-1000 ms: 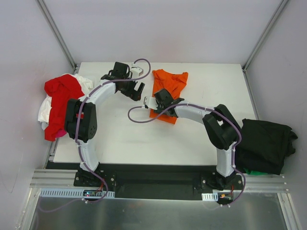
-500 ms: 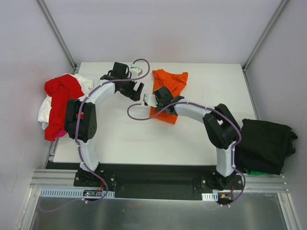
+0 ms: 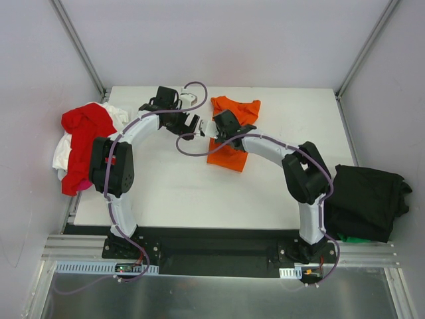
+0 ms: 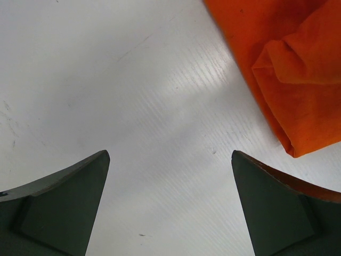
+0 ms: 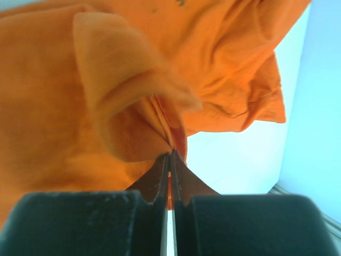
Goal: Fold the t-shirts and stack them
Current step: Fold the folded rectangular tshirt in 1/3 of the way
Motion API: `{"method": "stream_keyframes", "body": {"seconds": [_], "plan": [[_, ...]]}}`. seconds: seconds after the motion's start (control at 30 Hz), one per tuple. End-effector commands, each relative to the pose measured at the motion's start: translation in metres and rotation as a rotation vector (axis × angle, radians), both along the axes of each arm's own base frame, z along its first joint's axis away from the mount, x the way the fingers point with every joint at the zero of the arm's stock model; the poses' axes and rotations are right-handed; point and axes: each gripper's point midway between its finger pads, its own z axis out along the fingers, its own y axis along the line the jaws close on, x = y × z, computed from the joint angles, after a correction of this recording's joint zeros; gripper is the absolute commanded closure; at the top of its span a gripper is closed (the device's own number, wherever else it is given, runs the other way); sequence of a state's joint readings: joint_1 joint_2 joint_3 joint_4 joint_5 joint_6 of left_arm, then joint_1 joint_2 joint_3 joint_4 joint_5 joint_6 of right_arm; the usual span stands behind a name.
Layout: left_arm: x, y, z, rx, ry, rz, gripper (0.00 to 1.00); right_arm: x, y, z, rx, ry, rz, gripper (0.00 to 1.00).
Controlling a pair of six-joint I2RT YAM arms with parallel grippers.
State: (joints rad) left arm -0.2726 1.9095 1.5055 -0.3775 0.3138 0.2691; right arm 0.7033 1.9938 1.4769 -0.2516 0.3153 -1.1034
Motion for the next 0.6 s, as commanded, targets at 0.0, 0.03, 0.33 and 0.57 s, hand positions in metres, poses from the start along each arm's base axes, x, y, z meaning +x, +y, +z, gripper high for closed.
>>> {"method": "stream_keyframes", "body": {"seconds": [0.0,0.03,0.33,0.57], "plan": [[0.002,0.002,0.019,-0.037,-0.038,0.010,0.01,0.022,0.000,0.016,-0.027,-0.045,-0.012,0.99],[0.001,0.002,0.018,-0.036,-0.035,0.010,0.01,0.025,-0.002,0.015,-0.035,-0.047,-0.015,0.99],[0.001,0.001,0.016,-0.042,-0.029,0.010,0.01,0.051,-0.007,0.011,-0.080,-0.078,-0.037,0.80],[0.000,0.001,0.018,-0.048,-0.029,0.011,0.01,0.054,-0.011,0.024,-0.065,-0.115,-0.061,0.54]]}}
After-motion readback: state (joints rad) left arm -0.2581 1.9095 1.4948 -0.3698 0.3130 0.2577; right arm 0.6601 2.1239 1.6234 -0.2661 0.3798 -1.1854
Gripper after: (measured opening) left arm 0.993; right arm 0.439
